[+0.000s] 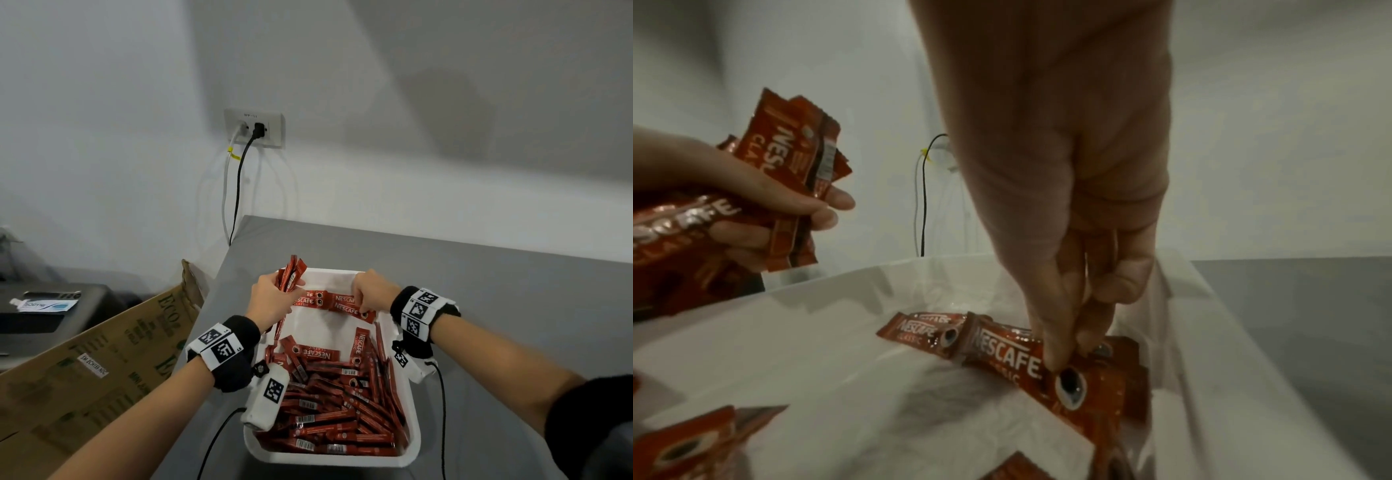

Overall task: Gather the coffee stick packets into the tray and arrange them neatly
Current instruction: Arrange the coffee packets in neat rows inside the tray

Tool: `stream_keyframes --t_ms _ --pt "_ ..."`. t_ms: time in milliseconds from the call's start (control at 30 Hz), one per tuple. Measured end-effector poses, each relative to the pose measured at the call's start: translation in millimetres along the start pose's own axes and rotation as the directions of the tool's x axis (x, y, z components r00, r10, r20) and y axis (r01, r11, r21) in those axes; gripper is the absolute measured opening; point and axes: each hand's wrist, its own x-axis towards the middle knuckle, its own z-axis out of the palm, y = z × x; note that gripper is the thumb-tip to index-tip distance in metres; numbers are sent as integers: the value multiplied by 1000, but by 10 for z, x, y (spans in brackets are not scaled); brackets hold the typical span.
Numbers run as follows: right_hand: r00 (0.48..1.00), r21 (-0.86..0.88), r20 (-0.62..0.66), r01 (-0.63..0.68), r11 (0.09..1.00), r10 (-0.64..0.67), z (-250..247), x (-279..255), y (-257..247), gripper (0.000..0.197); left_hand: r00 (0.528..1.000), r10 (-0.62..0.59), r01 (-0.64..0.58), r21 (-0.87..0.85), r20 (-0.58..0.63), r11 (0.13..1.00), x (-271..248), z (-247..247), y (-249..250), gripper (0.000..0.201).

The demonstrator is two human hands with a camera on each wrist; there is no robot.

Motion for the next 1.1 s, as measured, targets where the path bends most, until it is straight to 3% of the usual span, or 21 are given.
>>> stream_keyframes --t_ms 267,533,767,1100 --pt "999 -212 5 54 976 -54 -27 46 -82 8 999 15 -15 8 29 1000 27 10 -5 10" --pt "999 -175 3 41 984 -41 -168 71 -59 9 1000 -3 3 15 5 1000 23 -28 -17 7" --pt "999 -348 50 11 937 6 -68 10 -111 16 1000 -18 18 -3 15 1000 4 -29 5 8" --pt "999 -401 28 -23 916 37 -49 24 -167 16 1000 -16 16 -19 18 1000 -7 -57 2 8"
